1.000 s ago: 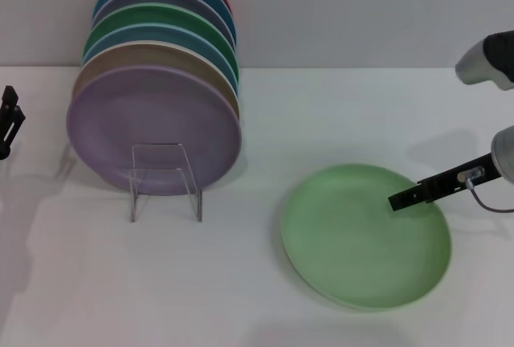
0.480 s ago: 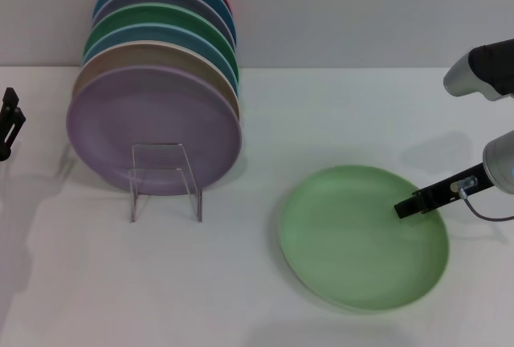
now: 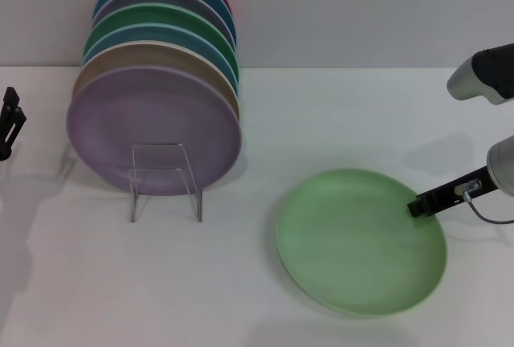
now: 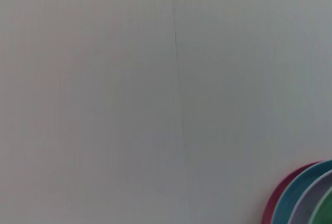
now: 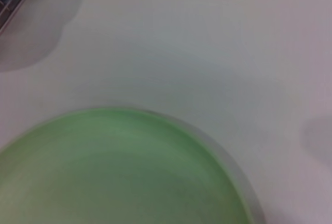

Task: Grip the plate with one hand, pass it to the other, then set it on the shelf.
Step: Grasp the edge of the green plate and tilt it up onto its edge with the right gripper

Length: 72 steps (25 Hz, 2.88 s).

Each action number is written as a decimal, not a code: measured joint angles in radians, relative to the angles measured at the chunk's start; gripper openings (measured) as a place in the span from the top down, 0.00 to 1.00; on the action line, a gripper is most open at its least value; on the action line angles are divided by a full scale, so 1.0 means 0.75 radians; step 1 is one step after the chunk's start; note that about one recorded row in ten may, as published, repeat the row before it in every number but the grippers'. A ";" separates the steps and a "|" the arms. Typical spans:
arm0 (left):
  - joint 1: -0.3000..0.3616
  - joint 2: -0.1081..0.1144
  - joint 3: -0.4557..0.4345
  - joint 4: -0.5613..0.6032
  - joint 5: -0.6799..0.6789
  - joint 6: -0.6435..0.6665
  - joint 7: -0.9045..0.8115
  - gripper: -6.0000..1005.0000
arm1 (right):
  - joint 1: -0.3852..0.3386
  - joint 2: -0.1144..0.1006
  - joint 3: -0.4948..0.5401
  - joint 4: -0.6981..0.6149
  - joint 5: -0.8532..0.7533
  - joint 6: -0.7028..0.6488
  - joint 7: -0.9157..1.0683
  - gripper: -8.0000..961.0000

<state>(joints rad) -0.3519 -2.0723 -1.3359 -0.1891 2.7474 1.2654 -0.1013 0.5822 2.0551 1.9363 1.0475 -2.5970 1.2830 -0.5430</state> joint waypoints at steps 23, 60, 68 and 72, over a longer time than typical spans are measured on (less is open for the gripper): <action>0.005 -0.002 0.009 -0.024 0.000 0.025 0.001 0.16 | -0.178 0.026 0.096 0.330 0.152 0.071 -0.064 0.98; -0.023 0.004 -0.004 -0.012 0.000 -0.003 0.032 0.16 | 0.002 0.023 -0.017 0.121 -0.092 0.130 0.060 0.31; -0.024 0.004 -0.004 -0.015 0.000 -0.004 0.033 0.16 | 0.007 0.023 -0.032 0.117 -0.102 0.116 0.082 0.36; -0.024 0.004 -0.004 -0.015 0.000 -0.004 0.033 0.16 | 0.012 0.023 -0.034 0.106 -0.106 0.109 0.083 0.38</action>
<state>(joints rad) -0.3697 -2.0692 -1.3392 -0.2001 2.7474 1.2624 -0.0766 0.5911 2.0724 1.9111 1.1266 -2.6764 1.3651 -0.4811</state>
